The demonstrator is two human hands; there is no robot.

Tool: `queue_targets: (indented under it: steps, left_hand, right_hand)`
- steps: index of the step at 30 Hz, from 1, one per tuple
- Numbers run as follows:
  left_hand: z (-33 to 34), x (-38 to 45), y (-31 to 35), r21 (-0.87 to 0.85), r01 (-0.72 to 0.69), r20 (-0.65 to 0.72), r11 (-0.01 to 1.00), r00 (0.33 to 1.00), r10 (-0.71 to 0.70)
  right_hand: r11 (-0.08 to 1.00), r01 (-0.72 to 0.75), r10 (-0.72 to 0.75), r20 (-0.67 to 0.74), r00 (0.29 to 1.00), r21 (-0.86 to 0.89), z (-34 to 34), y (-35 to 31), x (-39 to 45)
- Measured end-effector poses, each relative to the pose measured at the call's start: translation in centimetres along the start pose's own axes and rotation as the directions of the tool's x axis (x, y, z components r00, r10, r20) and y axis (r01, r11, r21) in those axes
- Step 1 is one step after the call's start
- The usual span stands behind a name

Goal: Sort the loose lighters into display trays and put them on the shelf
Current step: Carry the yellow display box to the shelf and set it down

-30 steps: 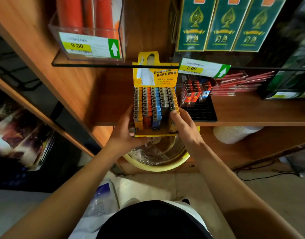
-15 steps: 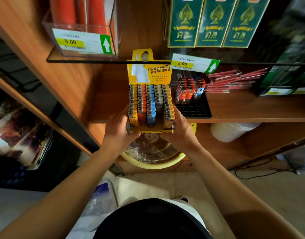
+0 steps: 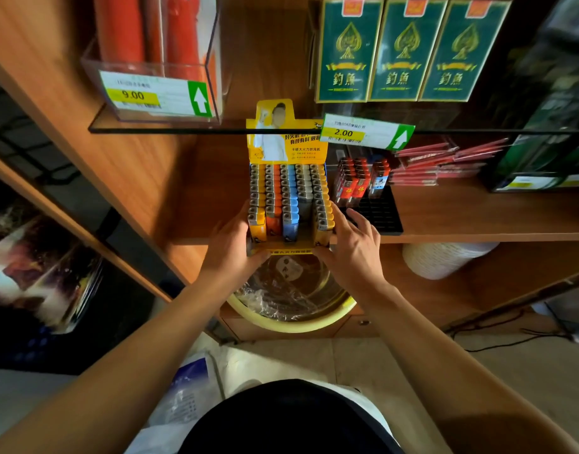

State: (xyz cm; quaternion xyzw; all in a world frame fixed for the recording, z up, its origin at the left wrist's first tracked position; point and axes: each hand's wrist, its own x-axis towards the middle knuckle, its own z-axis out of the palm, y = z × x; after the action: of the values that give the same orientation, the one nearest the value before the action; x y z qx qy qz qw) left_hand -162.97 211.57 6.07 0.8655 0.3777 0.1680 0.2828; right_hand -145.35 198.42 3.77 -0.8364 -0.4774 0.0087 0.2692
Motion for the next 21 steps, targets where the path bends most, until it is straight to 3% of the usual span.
queue_targets:
  steps: [11, 21]
  left_hand:
    - [1.6, 3.1, 0.3, -0.03, -0.007, -0.029, 1.0, 1.0, 0.006]
    - [2.4, 3.5, 0.9, -0.055, 0.014, -0.096, 0.998, 0.995, -0.019]
  right_hand:
    - [1.0, 0.015, -0.015, -0.041, 0.999, 0.005, 0.2, 2.2, 2.2]
    - [0.998, 0.063, -0.06, -0.221, 0.973, 0.006, 0.8, 6.3, 1.2]
